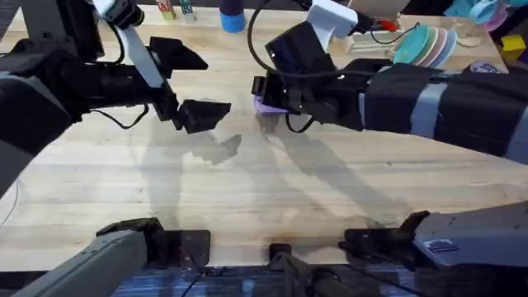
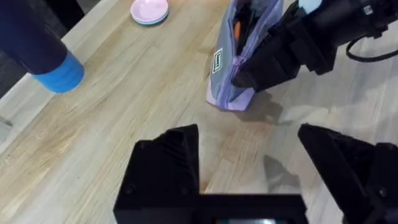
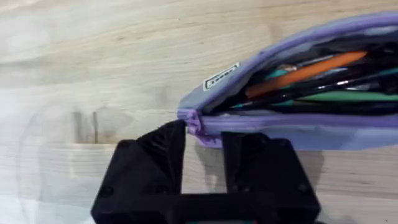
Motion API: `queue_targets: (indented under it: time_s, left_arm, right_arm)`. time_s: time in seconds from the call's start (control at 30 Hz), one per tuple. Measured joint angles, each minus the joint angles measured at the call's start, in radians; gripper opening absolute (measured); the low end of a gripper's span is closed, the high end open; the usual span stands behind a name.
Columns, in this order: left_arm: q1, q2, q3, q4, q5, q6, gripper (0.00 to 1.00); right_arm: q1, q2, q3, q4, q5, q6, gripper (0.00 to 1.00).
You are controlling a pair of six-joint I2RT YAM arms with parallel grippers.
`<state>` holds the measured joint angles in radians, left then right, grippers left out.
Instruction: Unzip the bag, pick up the pens from the table one at a time and place them inside, then zip the bag closed.
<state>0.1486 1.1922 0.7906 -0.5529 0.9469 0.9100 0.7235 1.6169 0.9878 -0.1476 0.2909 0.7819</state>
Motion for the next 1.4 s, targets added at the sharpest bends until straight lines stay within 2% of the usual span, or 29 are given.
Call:
queue_targets:
  time_s: [0.23, 0.4, 0.43, 0.73, 0.9, 1.07, 1.4]
  left_arm:
    - [0.000, 0.000, 0.000, 0.000, 0.000, 0.000, 0.995]
    - [0.000, 0.000, 0.000, 0.000, 0.000, 0.000, 0.996]
    - [0.000, 0.000, 0.000, 0.000, 0.000, 0.000, 0.996]
    - [0.000, 0.000, 0.000, 0.000, 0.000, 0.000, 0.995]
    - [0.000, 0.000, 0.000, 0.000, 0.000, 0.000, 0.995]
    - [0.000, 0.000, 0.000, 0.000, 0.000, 0.000, 0.995]
    - [0.000, 0.000, 0.000, 0.001, 0.000, 0.000, 0.996]
  right_arm:
    - [0.000, 0.000, 0.000, 0.005, -0.003, 0.000, 0.259]
    - [0.000, 0.000, 0.000, 0.008, -0.011, 0.001, 0.054]
    - [0.000, 0.000, 0.000, 0.009, -0.012, 0.000, 0.039]
    - [0.000, -0.006, 0.000, 0.010, -0.016, 0.000, 0.032]
    - [0.000, -0.109, -0.003, -0.002, -0.021, 0.000, 0.032]
    - [-0.002, -0.163, -0.004, -0.011, -0.020, 0.000, 0.032]
    - [-0.002, -0.173, -0.008, -0.018, -0.022, 0.000, 0.032]
